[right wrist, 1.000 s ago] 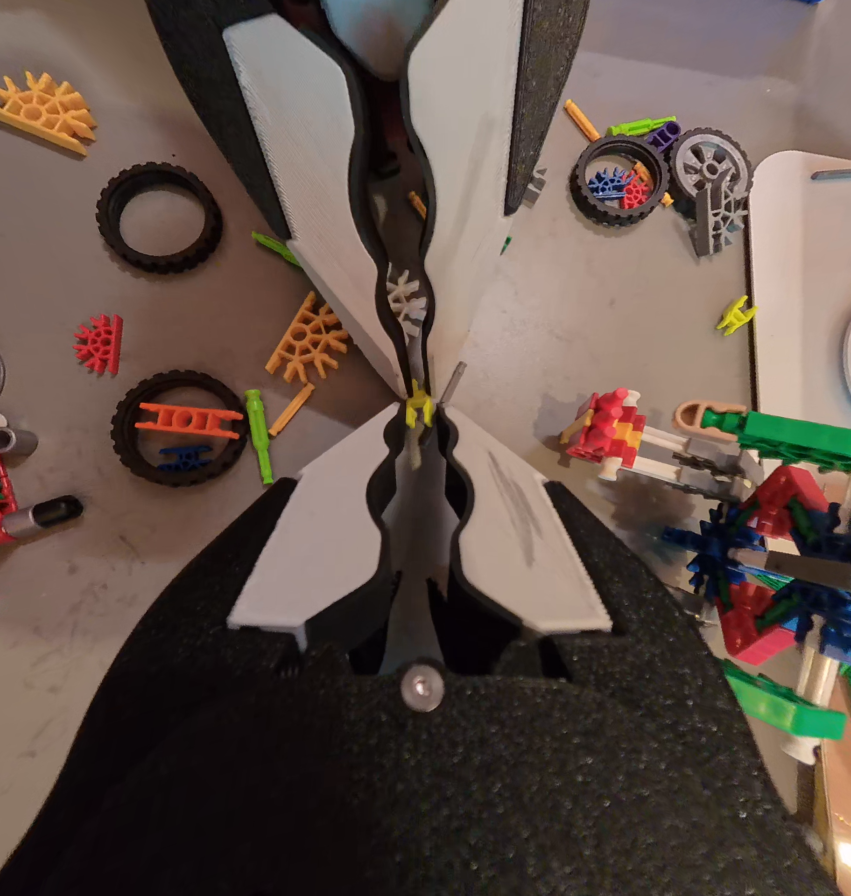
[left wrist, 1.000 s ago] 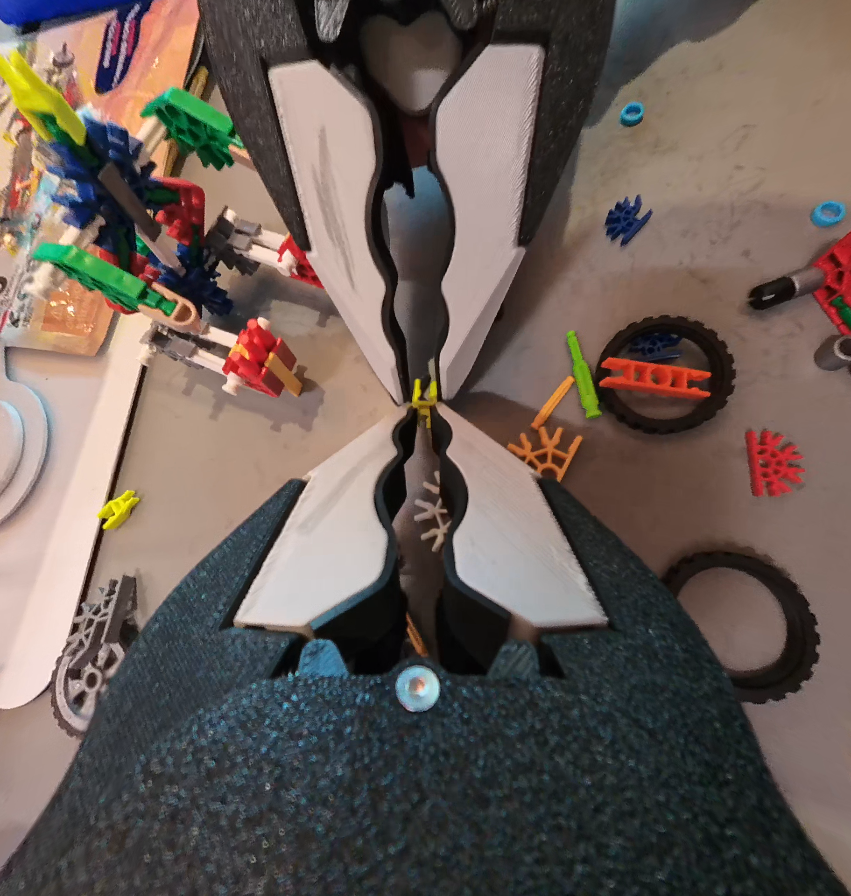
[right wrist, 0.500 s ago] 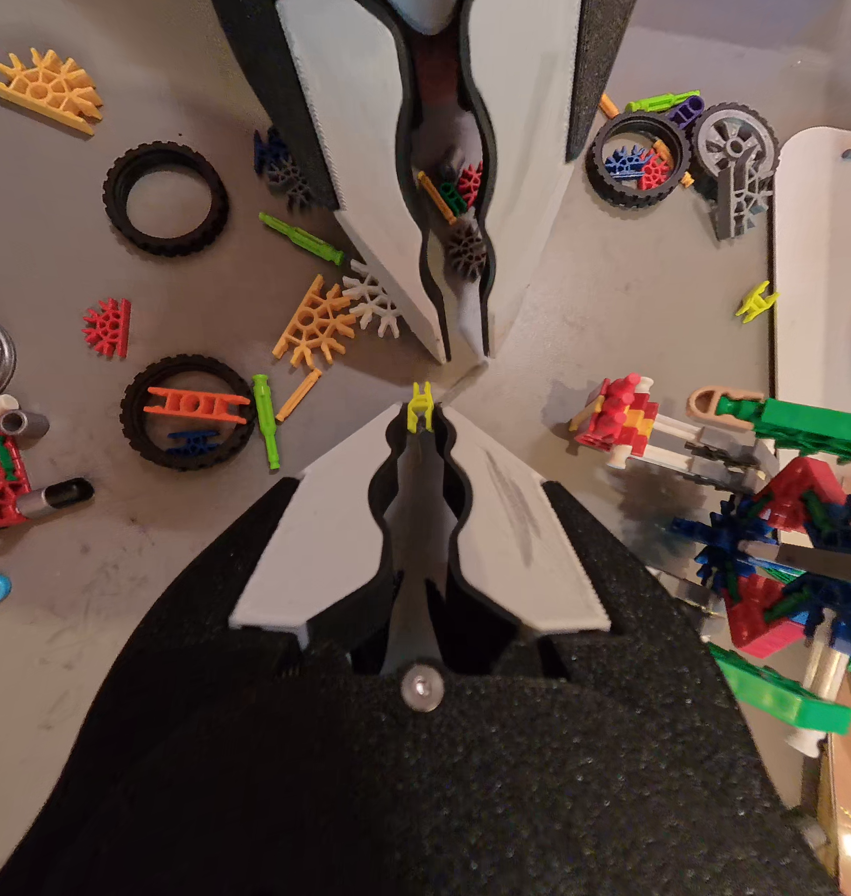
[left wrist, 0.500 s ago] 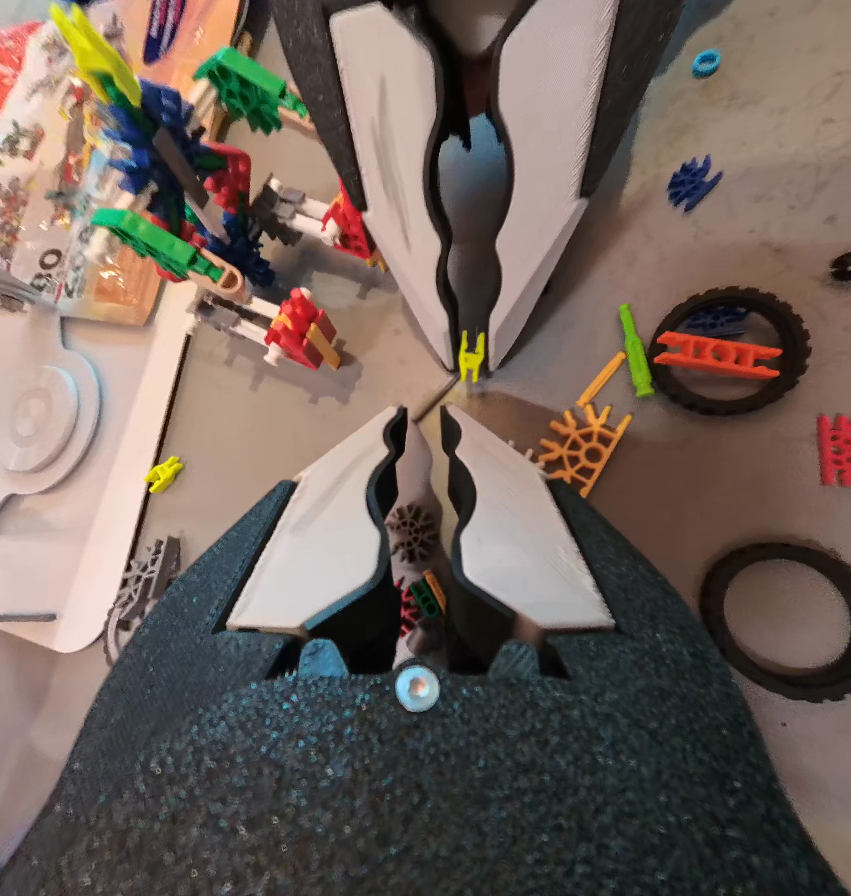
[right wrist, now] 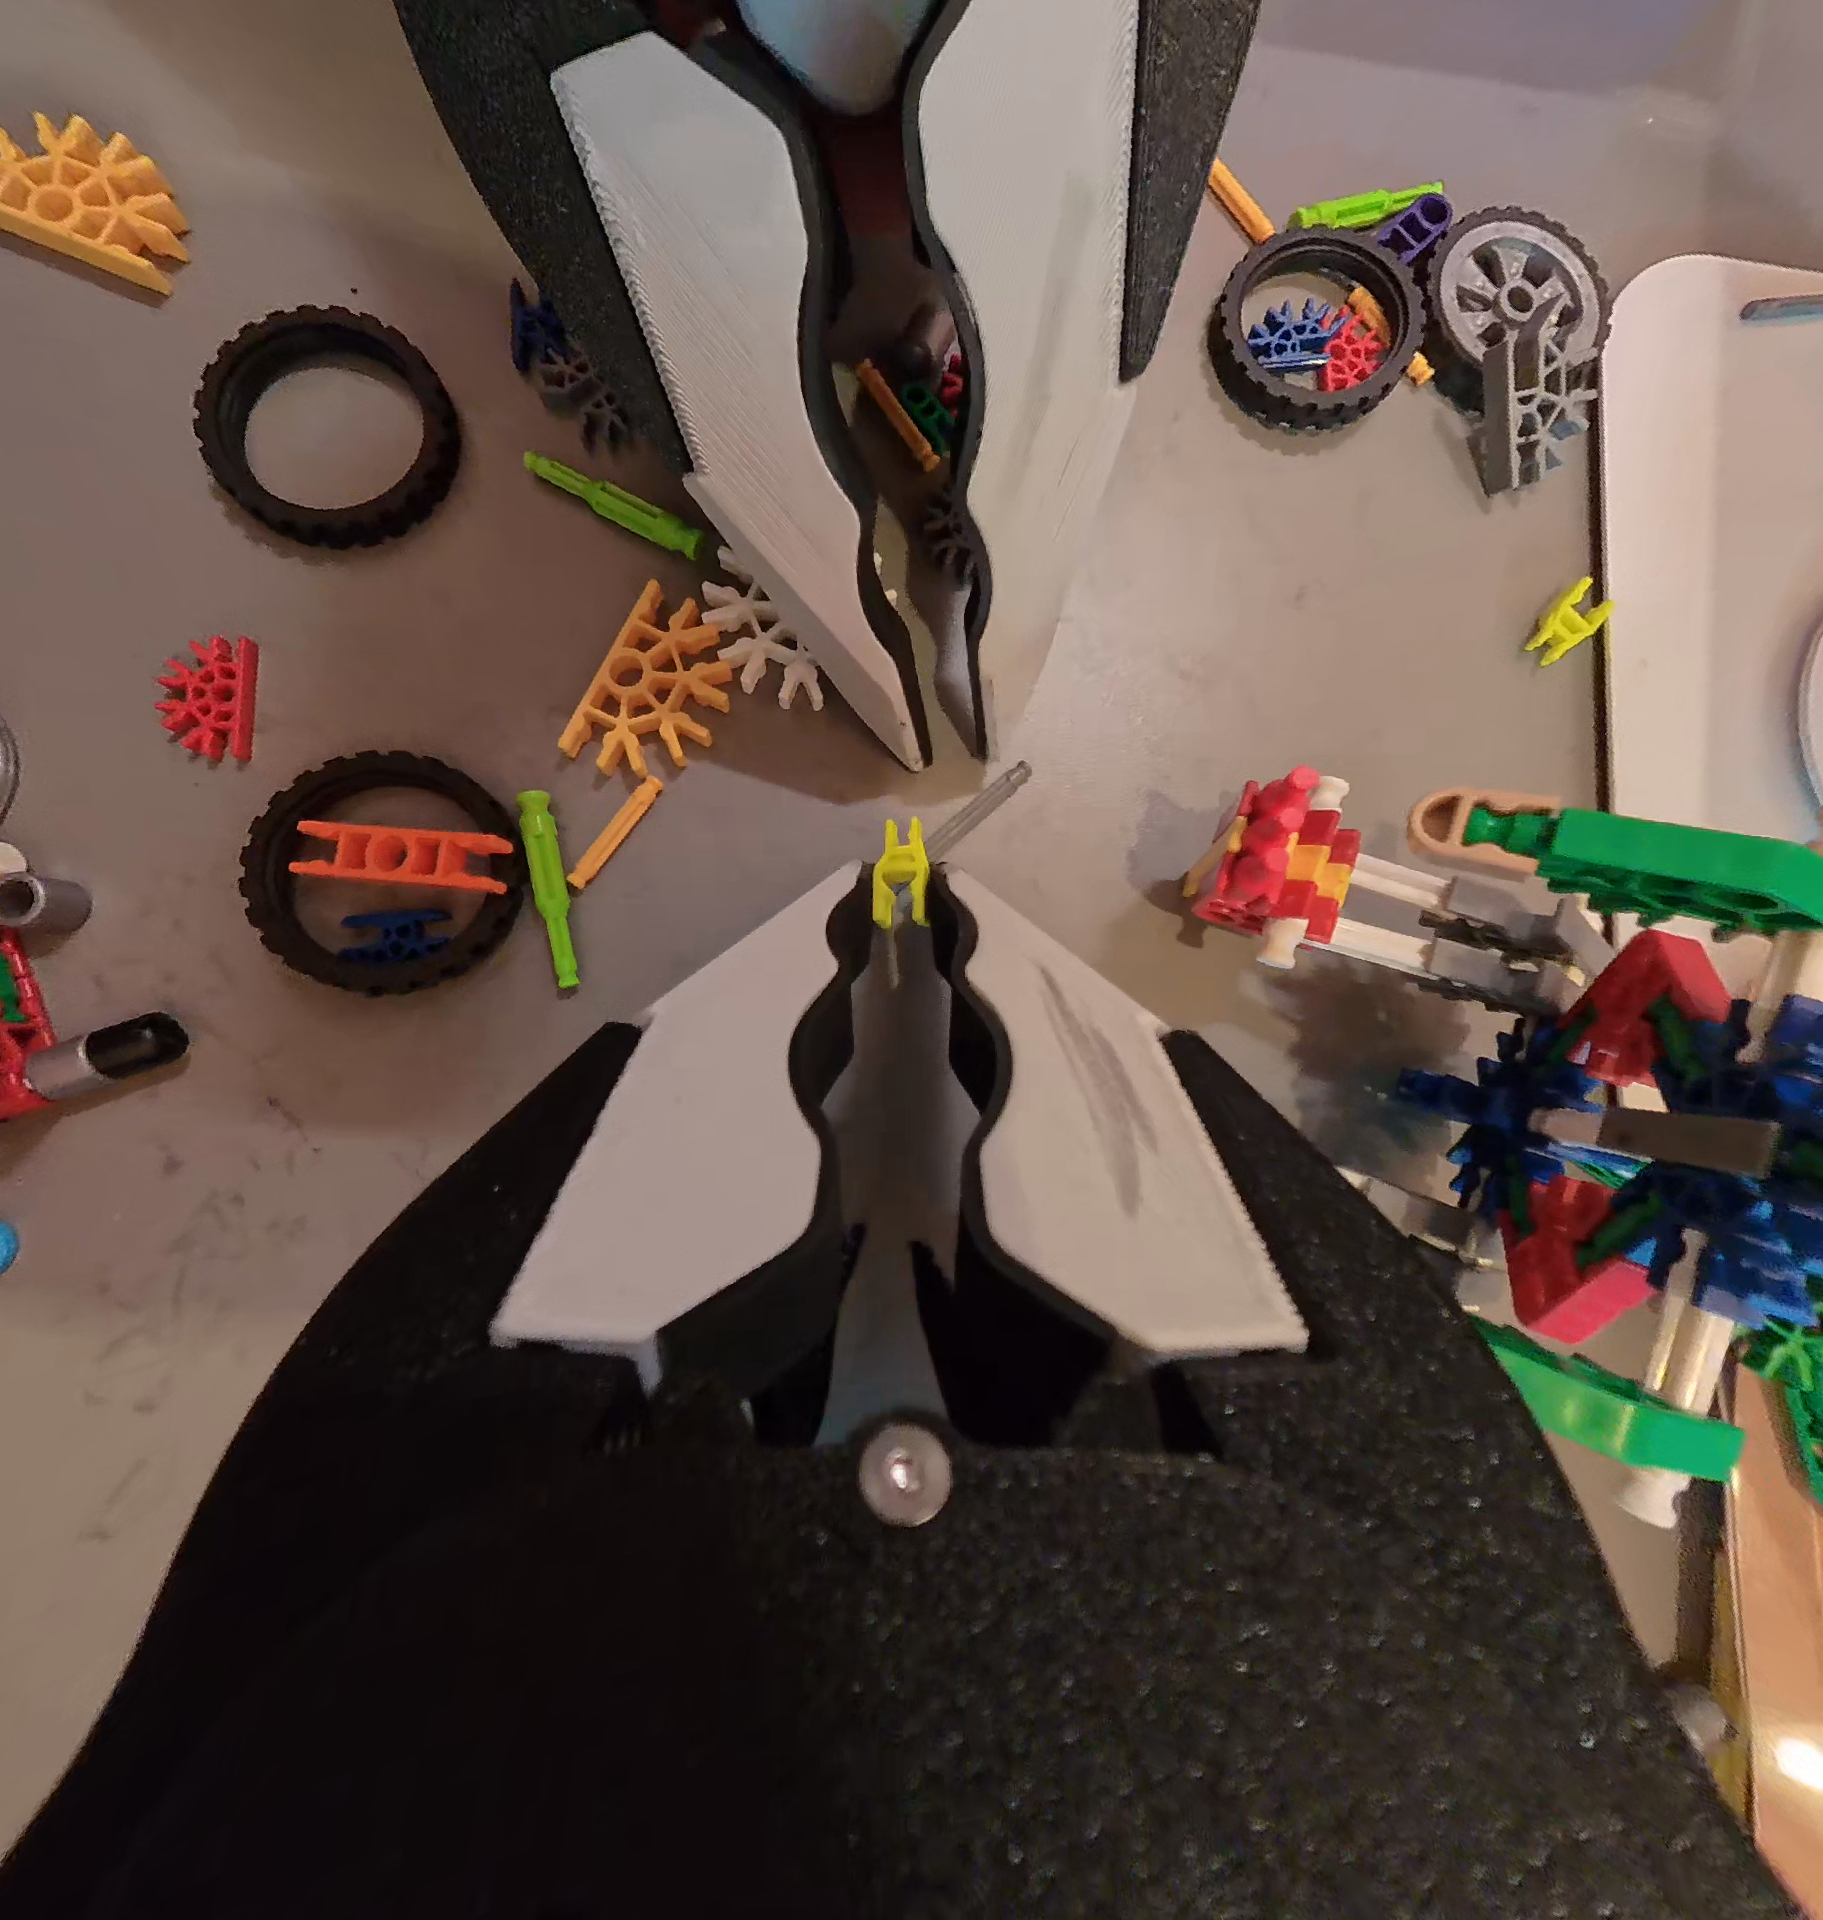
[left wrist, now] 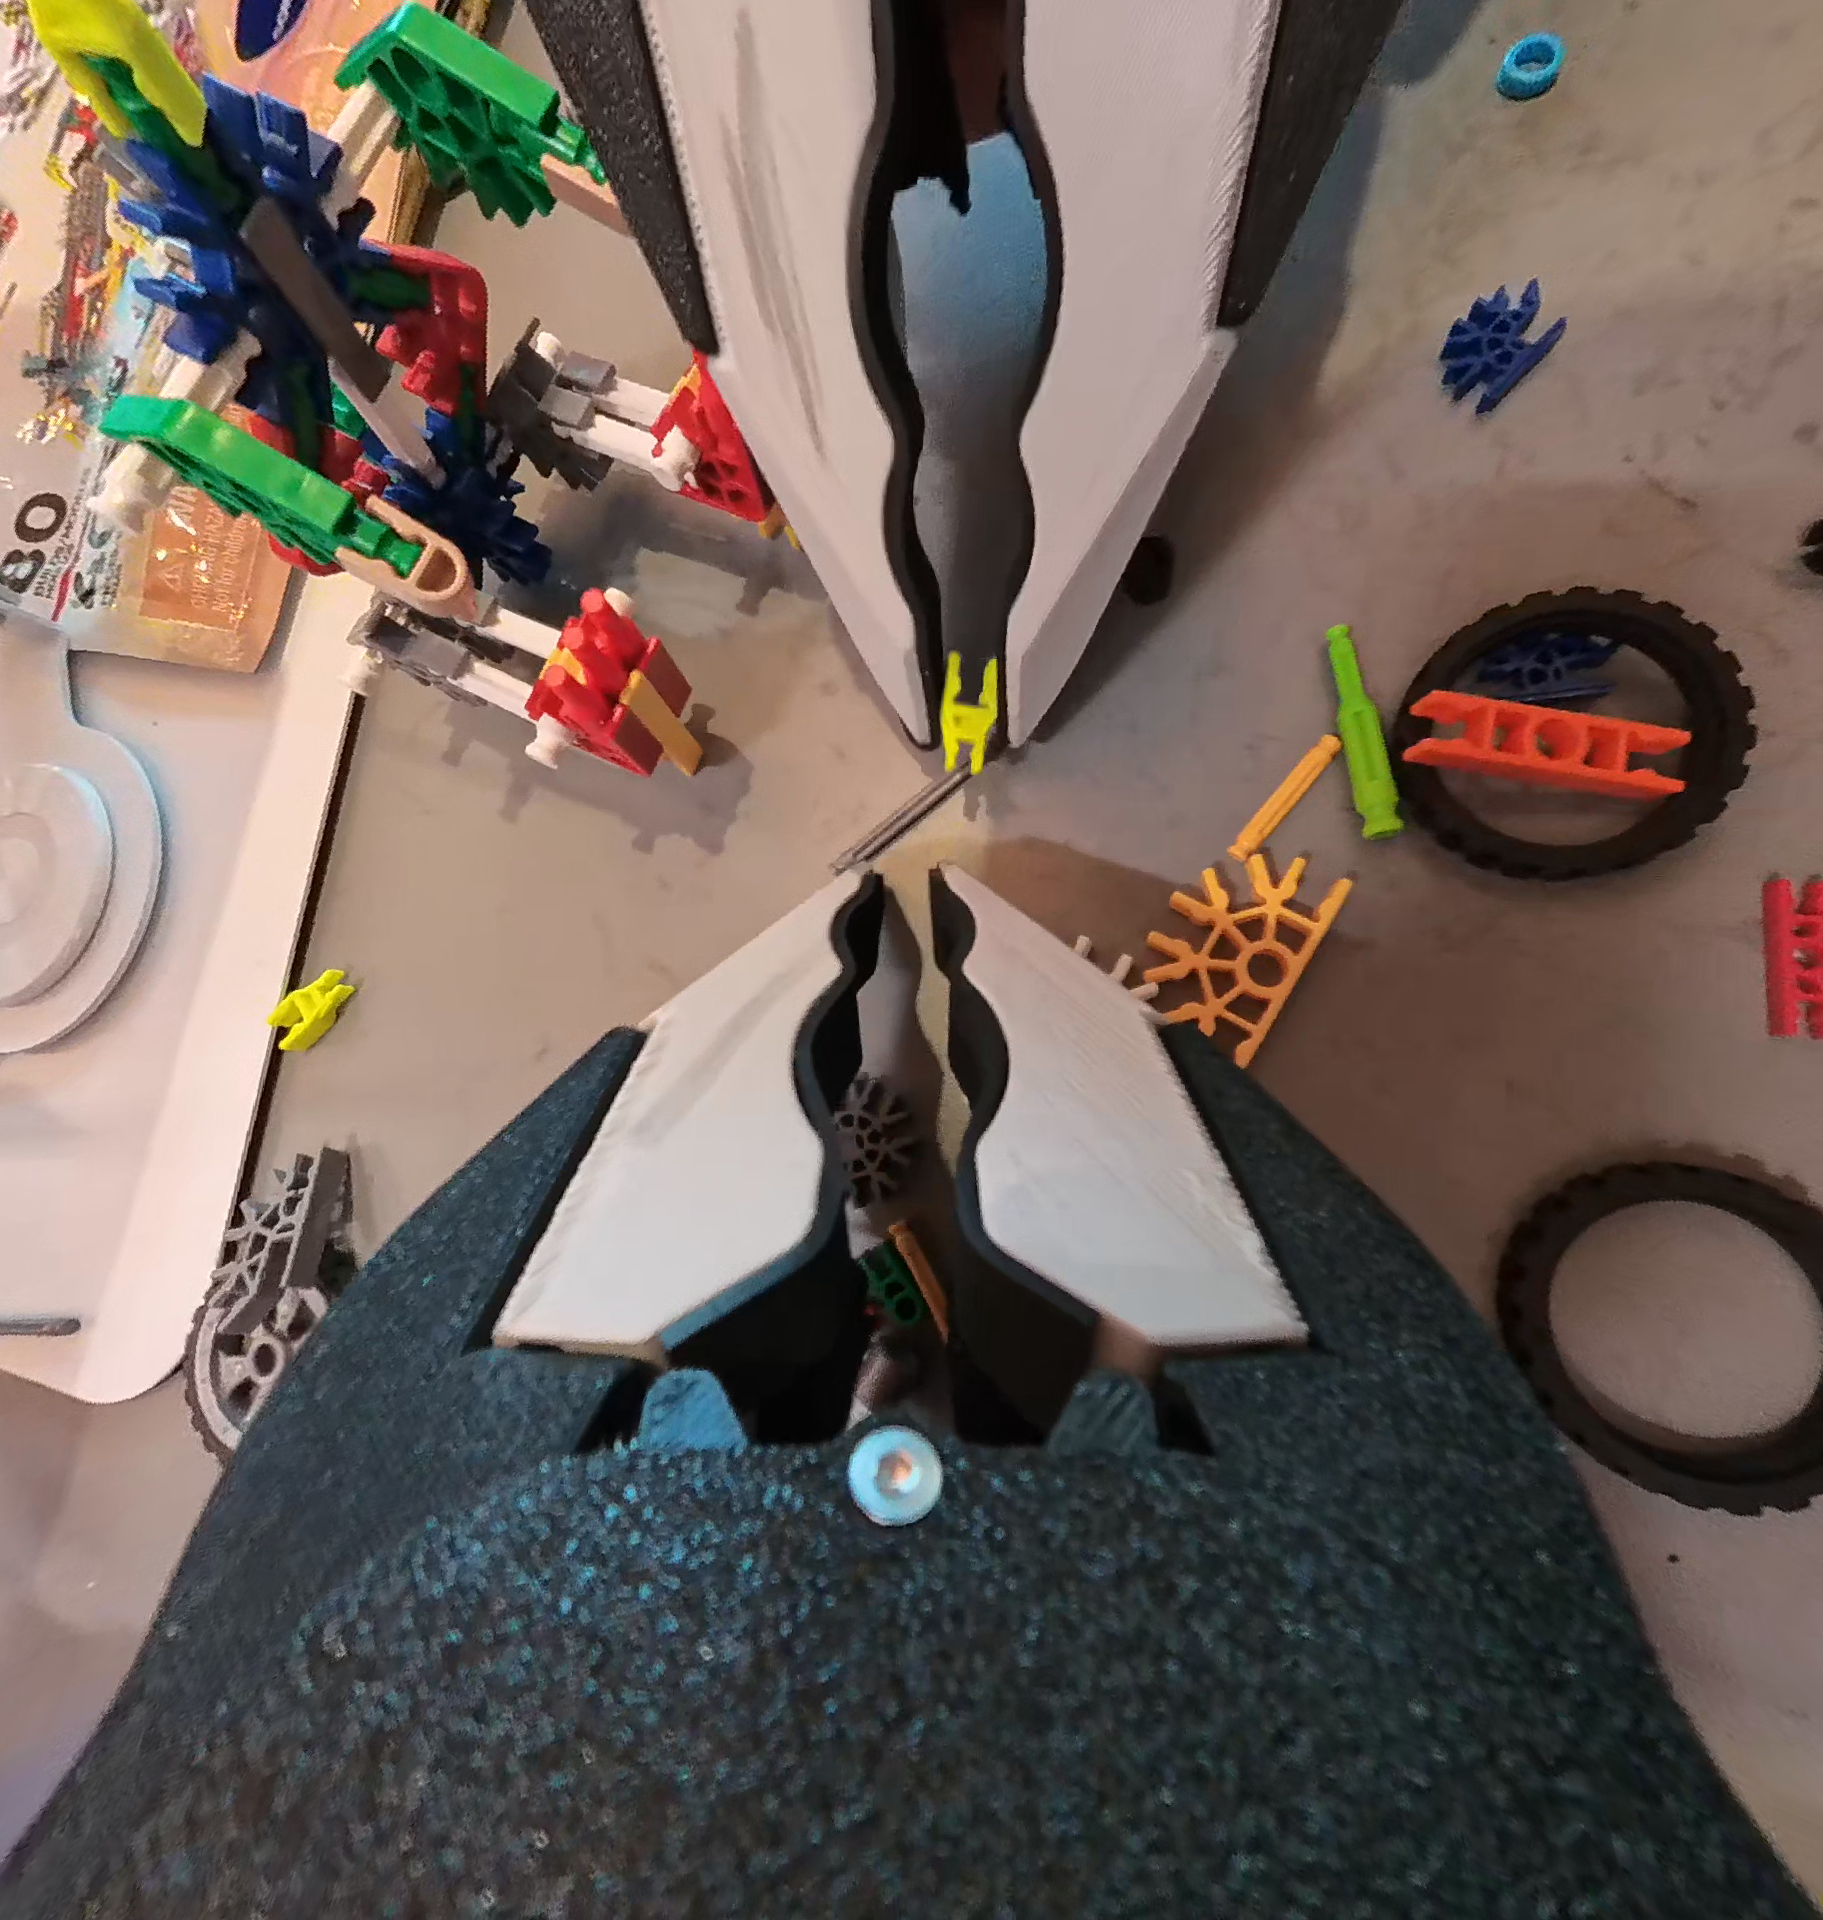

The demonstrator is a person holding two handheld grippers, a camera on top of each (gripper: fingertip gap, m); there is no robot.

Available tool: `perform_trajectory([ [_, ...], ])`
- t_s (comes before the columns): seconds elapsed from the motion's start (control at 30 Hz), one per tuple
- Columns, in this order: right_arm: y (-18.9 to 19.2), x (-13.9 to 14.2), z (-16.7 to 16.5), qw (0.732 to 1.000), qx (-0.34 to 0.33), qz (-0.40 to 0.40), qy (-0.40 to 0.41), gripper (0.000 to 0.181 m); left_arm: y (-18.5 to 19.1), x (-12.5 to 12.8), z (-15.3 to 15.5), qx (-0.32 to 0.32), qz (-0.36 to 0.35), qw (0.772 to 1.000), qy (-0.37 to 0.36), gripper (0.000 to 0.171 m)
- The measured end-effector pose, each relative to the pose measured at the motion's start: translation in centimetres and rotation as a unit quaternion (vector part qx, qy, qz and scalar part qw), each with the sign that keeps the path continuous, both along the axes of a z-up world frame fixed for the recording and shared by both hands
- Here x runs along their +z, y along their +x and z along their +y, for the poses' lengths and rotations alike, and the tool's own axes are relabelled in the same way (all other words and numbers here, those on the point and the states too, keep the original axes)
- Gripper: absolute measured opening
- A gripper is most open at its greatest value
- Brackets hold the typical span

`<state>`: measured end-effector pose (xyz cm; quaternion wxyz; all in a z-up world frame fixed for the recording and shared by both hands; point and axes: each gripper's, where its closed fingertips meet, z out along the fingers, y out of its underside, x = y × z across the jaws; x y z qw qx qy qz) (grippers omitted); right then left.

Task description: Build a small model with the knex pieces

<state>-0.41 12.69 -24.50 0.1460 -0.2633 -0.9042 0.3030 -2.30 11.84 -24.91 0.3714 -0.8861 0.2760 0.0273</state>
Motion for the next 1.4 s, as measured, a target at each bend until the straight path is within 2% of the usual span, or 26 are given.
perform_trajectory([
  [0.27, 0.4, -0.4, 0.3, 1.0, 0.008, -0.006, 0.015, 0.01, -0.3, 0.1, 0.8, 0.001, 0.032, 0.999, 0.022, 0.011],
  [0.67, 0.6, -0.7, 0.0, 1.0, 0.013, -0.01, 0.02, 0.01, 0.5, 0.0, 0.7, -0.009, -0.001, 1.0, 0.009, 0.009],
  [0.73, 0.4, -0.6, 0.3, 1.0, 0.009, -0.007, 0.025, 0.01, 0.9, -0.2, 0.4, -0.017, -0.008, 1.0, -0.001, 0.0],
  [0.87, 0.3, -0.6, 0.7, 1.0, 0.004, -0.006, 0.03, 0.01, 0.9, -0.2, 0.4, -0.017, -0.002, 1.0, -0.004, 0.0],
  [1.3, 1.0, -0.7, 0.5, 0.999, 0.018, -0.019, 0.02, 0.01, 0.2, 0.2, 1.8, -0.001, -0.011, 1.0, 0.022, 0.027],
  [1.4, 1.0, -0.7, 0.5, 0.999, 0.018, -0.02, 0.018, 0.01, 0.3, 0.4, 1.9, -0.005, -0.01, 1.0, 0.025, 0.038],
])
